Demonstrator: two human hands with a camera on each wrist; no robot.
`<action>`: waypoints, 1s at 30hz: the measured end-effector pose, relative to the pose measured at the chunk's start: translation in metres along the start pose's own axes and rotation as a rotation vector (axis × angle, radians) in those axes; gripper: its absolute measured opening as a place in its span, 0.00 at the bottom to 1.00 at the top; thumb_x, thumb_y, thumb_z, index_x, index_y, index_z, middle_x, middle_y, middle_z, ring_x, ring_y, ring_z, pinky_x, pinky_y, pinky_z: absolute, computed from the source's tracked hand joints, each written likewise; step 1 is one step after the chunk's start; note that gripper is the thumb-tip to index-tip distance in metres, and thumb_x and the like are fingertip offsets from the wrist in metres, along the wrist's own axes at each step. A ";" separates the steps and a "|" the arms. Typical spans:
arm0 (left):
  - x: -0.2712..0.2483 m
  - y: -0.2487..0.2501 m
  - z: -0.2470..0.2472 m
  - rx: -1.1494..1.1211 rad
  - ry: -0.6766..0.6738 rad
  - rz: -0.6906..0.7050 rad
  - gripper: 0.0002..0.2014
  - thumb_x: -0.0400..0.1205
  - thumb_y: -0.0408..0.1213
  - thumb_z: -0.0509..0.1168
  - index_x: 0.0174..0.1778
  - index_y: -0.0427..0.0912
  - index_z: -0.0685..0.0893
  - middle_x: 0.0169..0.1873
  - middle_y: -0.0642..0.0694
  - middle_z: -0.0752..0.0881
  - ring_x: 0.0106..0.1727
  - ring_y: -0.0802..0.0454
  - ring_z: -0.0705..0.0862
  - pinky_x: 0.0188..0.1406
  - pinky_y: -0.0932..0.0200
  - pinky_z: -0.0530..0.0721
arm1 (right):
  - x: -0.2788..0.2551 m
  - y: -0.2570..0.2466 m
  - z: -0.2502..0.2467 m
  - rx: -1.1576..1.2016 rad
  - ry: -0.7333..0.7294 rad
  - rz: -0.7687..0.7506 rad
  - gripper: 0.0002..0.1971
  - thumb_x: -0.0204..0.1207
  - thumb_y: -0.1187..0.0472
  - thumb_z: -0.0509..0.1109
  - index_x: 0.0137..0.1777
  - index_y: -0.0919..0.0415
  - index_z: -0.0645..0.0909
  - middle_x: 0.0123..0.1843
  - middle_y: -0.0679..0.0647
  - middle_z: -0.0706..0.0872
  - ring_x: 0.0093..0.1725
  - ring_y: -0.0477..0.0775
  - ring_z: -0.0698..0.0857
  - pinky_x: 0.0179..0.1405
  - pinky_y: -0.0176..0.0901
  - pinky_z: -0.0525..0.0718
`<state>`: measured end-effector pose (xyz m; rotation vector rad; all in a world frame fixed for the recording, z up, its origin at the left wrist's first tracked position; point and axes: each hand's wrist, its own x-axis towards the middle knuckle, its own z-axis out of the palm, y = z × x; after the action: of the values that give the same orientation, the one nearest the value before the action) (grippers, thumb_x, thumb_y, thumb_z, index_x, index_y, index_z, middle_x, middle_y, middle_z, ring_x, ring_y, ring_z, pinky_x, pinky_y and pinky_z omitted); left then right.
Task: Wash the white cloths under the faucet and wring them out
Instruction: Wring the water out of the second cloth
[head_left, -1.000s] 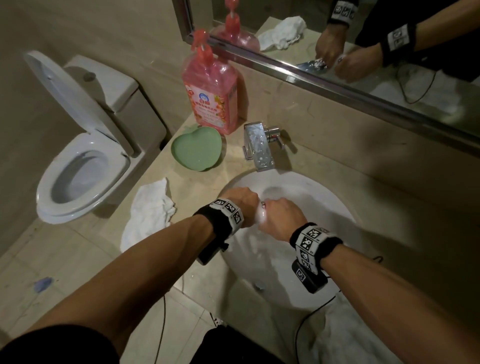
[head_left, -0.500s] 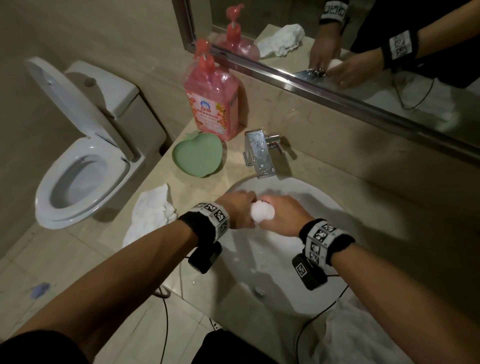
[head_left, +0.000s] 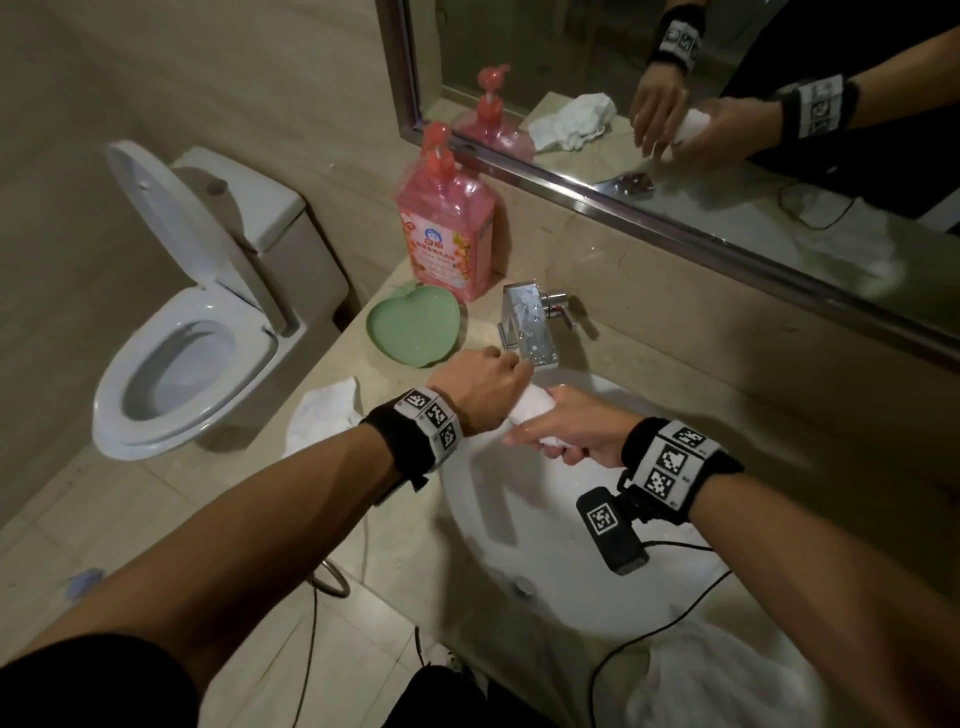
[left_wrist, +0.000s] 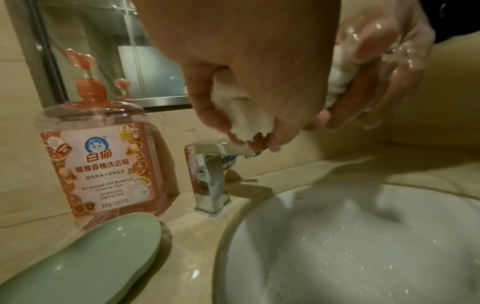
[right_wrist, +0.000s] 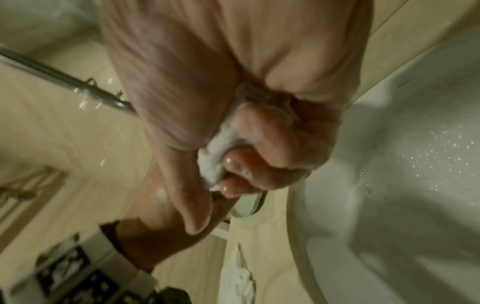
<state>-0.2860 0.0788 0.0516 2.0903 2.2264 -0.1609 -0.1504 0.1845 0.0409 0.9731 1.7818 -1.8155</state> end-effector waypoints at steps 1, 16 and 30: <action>0.002 -0.002 -0.001 -0.008 -0.029 0.021 0.11 0.79 0.35 0.62 0.56 0.38 0.78 0.41 0.41 0.87 0.40 0.39 0.85 0.29 0.53 0.69 | 0.000 0.000 0.002 -0.043 0.028 0.004 0.23 0.64 0.58 0.87 0.55 0.64 0.84 0.30 0.51 0.83 0.23 0.46 0.75 0.16 0.36 0.66; 0.013 0.034 0.073 -0.232 -0.618 -0.098 0.15 0.77 0.38 0.67 0.59 0.42 0.85 0.57 0.42 0.88 0.60 0.41 0.87 0.49 0.57 0.82 | 0.035 0.073 0.037 -0.966 0.419 -0.168 0.11 0.73 0.53 0.72 0.53 0.55 0.84 0.47 0.58 0.89 0.45 0.63 0.88 0.38 0.45 0.78; 0.000 0.018 0.026 -0.447 -0.258 -0.274 0.42 0.66 0.53 0.81 0.71 0.45 0.67 0.67 0.41 0.76 0.59 0.40 0.82 0.51 0.51 0.80 | 0.006 0.027 0.002 -0.635 0.285 -0.227 0.15 0.69 0.54 0.83 0.53 0.52 0.85 0.45 0.52 0.90 0.42 0.53 0.86 0.37 0.44 0.81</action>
<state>-0.2687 0.0764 0.0254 1.4511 2.1364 0.0471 -0.1352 0.1810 0.0175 0.8137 2.5059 -1.1098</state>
